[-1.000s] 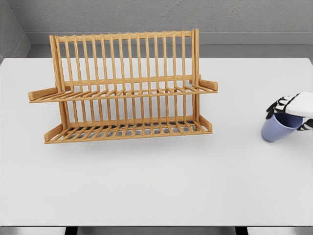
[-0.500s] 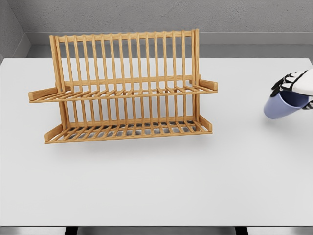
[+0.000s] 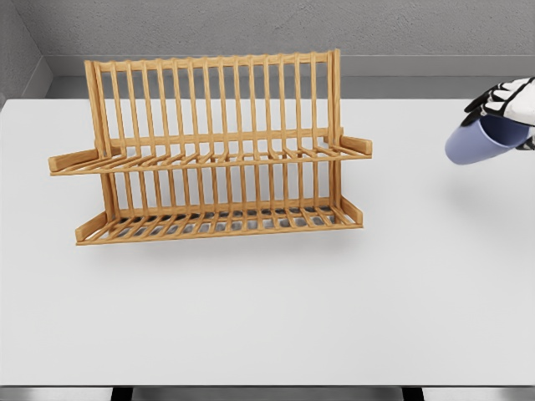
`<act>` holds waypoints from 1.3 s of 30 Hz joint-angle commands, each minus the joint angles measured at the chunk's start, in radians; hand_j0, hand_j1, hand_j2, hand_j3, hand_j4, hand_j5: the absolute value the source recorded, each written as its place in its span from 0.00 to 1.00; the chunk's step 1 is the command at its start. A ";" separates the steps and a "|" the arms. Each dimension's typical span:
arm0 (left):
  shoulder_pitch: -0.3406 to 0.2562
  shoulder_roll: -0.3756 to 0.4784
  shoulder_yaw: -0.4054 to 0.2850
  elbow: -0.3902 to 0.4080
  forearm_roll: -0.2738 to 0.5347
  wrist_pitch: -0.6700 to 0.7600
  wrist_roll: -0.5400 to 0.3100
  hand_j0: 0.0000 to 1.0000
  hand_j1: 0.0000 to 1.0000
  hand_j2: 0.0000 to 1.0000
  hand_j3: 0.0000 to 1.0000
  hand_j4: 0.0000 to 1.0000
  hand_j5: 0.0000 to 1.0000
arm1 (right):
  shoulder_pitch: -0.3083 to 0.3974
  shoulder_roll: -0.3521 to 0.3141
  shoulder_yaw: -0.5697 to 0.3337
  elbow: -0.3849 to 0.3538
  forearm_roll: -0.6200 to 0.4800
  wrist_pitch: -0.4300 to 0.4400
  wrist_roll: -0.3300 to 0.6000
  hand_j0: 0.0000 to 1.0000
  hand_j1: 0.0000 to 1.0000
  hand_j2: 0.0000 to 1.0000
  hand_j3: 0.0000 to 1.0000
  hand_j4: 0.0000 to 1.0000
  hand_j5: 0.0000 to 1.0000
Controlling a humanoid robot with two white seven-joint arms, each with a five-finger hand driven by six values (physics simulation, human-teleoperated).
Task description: Right arm put cup on second shelf
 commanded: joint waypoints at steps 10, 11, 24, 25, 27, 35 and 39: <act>0.000 0.000 0.000 0.000 0.000 0.000 0.000 1.00 1.00 1.00 1.00 1.00 1.00 | -0.038 0.061 0.001 -0.013 -0.009 0.004 0.002 0.65 0.65 0.65 0.65 0.65 0.65; 0.000 0.000 0.000 0.000 0.000 0.000 0.000 1.00 1.00 1.00 1.00 1.00 1.00 | -0.043 0.066 0.002 -0.015 -0.009 0.004 0.002 0.65 0.65 0.65 0.65 0.65 0.65; 0.000 0.000 0.000 0.001 0.000 0.000 0.000 1.00 1.00 1.00 1.00 1.00 1.00 | -0.069 0.104 0.008 -0.029 -0.009 0.004 0.002 0.64 0.64 0.64 0.64 0.64 0.64; 0.000 0.000 0.000 0.000 0.000 0.000 0.000 1.00 1.00 1.00 1.00 1.00 1.00 | -0.071 0.105 0.010 -0.029 -0.009 0.004 0.002 0.64 0.64 0.64 0.64 0.64 0.64; 0.000 0.000 0.000 0.000 0.000 0.000 0.000 1.00 1.00 1.00 1.00 1.00 1.00 | -0.077 0.119 0.011 -0.029 -0.009 0.004 0.002 0.64 0.64 0.64 0.64 0.64 0.64; 0.000 0.000 0.000 0.000 0.000 0.000 0.000 1.00 1.00 1.00 1.00 1.00 1.00 | -0.092 0.141 0.014 -0.068 -0.009 0.004 0.002 0.65 0.65 0.65 0.65 0.65 0.65; 0.000 0.000 0.000 0.000 0.000 0.000 0.000 1.00 1.00 1.00 1.00 1.00 1.00 | -0.107 0.156 0.016 -0.075 -0.009 0.004 0.002 0.65 0.65 0.65 0.65 0.65 0.65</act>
